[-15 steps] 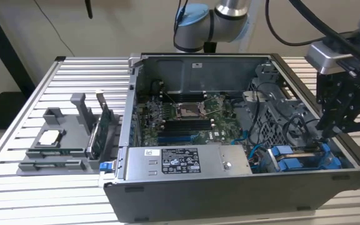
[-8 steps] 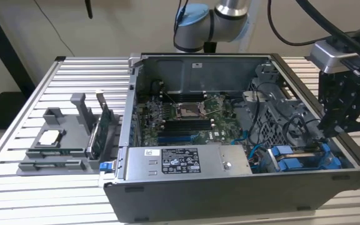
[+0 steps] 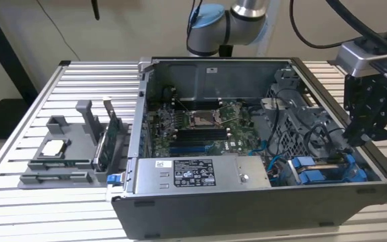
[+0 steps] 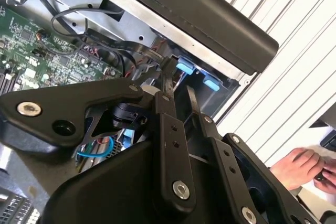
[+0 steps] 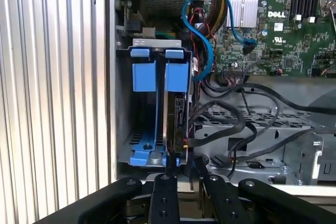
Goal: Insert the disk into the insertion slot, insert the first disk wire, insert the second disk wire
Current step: 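Insert the second disk wire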
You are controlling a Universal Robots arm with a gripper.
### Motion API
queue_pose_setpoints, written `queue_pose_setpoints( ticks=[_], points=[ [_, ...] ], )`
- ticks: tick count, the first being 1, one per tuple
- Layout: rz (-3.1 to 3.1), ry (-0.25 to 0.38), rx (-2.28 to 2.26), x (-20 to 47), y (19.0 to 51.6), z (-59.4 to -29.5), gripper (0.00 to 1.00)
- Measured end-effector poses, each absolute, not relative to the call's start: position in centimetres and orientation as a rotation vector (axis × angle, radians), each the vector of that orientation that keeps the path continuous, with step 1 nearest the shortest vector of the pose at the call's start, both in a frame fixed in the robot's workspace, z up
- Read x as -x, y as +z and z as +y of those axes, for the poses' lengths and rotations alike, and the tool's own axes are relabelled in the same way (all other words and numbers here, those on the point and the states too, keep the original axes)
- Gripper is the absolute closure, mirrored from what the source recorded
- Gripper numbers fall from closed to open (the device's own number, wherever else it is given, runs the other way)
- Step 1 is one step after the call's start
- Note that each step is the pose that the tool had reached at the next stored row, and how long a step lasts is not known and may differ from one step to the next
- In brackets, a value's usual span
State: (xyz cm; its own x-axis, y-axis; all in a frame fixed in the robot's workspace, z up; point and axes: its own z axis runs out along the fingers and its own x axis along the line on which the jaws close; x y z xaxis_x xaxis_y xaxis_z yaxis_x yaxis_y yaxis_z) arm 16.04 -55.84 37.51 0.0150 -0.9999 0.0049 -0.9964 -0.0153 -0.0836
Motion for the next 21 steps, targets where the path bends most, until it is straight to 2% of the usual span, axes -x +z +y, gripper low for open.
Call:
queue_pose_setpoints(
  ticks=[21],
  points=[
    [2.171,-0.082,2.204,-16.51,37.77,-55.65,0.73]
  ],
)
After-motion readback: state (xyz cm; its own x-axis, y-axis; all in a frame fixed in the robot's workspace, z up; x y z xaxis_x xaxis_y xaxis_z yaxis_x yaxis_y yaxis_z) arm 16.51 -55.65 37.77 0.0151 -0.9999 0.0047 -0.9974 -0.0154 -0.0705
